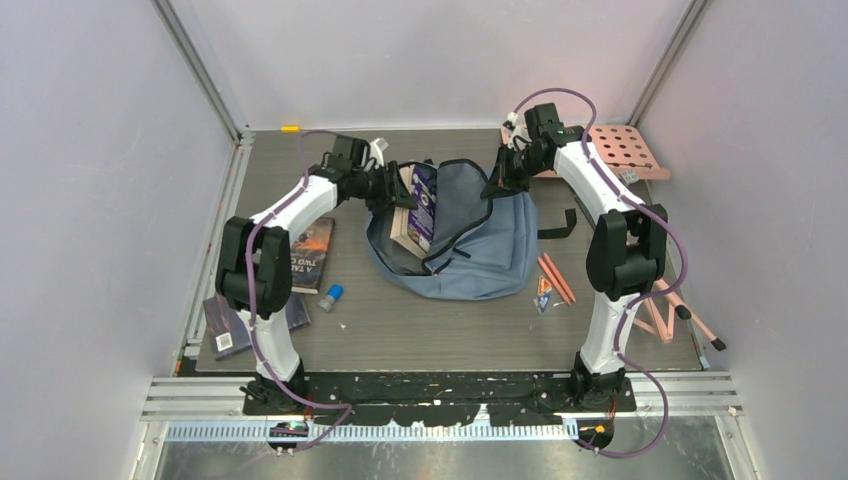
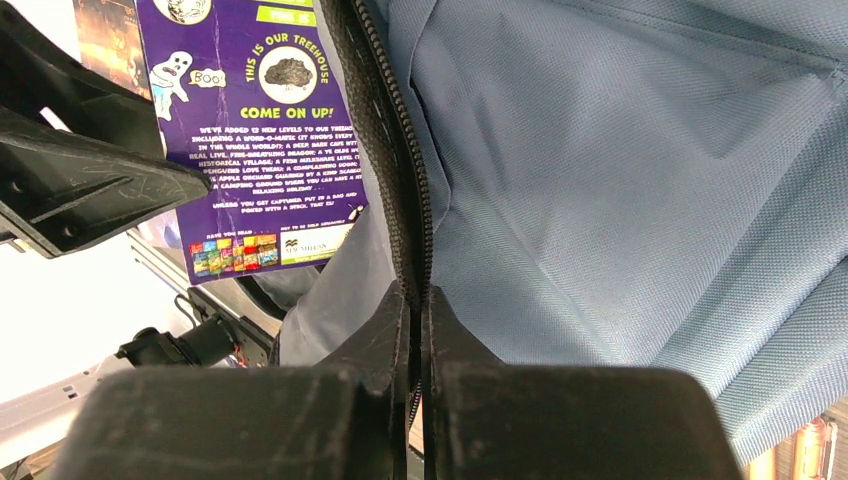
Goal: Pack the student bag
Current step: Place the book in the student bag.
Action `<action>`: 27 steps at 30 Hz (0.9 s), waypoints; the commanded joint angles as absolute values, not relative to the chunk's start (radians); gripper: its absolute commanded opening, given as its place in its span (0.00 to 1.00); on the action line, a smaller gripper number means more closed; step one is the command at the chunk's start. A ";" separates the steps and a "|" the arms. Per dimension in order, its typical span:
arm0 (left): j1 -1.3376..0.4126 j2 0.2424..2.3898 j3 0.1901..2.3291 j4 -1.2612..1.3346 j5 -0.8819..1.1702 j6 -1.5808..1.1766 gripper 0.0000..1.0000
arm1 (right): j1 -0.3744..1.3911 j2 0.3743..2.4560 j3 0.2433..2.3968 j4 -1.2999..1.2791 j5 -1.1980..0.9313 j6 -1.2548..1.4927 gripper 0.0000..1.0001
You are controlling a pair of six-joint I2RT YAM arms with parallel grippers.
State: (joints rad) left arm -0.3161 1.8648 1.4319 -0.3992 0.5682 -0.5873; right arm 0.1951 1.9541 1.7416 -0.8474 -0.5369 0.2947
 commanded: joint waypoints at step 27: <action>-0.318 1.792 1.323 0.062 0.753 -0.903 0.00 | 0.198 1.847 1.980 -0.887 -0.553 0.414 0.01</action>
